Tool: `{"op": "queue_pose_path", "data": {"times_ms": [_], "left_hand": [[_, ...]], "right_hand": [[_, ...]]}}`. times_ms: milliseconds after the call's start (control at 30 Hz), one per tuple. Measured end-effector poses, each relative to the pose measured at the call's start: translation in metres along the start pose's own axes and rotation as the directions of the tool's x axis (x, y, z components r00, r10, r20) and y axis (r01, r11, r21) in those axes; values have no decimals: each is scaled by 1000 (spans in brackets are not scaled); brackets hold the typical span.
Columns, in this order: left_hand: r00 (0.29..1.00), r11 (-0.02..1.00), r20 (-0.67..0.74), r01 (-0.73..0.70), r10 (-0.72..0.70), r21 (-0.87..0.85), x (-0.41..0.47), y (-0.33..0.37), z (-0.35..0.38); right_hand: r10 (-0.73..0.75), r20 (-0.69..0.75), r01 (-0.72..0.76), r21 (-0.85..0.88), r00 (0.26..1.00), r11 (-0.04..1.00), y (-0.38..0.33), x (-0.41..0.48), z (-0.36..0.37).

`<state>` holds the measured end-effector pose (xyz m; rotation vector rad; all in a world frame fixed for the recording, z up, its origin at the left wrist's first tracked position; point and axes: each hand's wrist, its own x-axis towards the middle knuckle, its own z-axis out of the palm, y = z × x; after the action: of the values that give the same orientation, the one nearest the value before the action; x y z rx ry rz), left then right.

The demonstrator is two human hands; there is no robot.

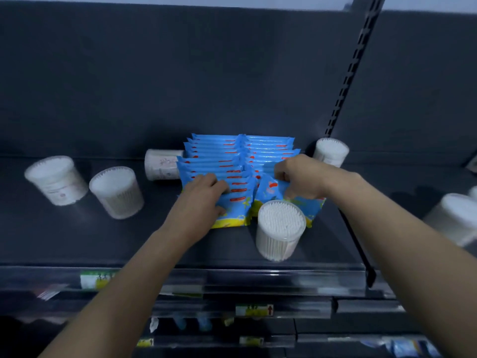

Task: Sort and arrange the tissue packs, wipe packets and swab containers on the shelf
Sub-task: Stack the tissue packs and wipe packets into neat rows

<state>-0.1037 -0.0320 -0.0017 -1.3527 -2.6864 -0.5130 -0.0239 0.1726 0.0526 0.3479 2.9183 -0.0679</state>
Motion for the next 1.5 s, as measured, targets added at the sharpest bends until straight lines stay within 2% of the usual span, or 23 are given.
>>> {"op": "queue_pose_path", "data": {"times_ms": [167, 333, 433, 567, 867, 1033, 1200, 1400, 1500], "left_hand": [[997, 987, -81, 5, 8, 163, -3, -5, 3], [998, 990, -65, 26, -17, 140, 0, -3, 4], [994, 984, -113, 29, -9, 177, 1, -1, 9], [979, 969, -172, 141, -107, 204, -5, 0, 12], [977, 961, -167, 169, -135, 217, -6, 4, 13], [976, 983, -173, 152, -133, 101, -8, -1, 11], [959, 993, -261, 97, -111, -66, -15, -15, -4], [933, 991, -341, 82, -115, -109, -33, -80, -37], [914, 971, -349, 149, -207, -187, -49, -128, -56]], "right_hand": [[-55, 5, 55, 54, 998, 997, 3, 5, 2], [-123, -18, 124, 90, 992, 988, 5, 10, 2], [-158, -23, 160, 128, 987, 979, 7, 10, 4], [-203, -61, 211, 175, 977, 962, 11, 9, 8], [-191, -101, 207, 190, 976, 960, 12, 3, 10], [-151, -130, 176, 208, 980, 962, 12, 1, 3], [-88, -294, 148, 188, 952, 971, -13, 1, -14], [-102, -369, 185, 199, 924, 962, -92, 25, -27], [-137, -355, 212, 181, 925, 960, -142, 48, -28]]}}
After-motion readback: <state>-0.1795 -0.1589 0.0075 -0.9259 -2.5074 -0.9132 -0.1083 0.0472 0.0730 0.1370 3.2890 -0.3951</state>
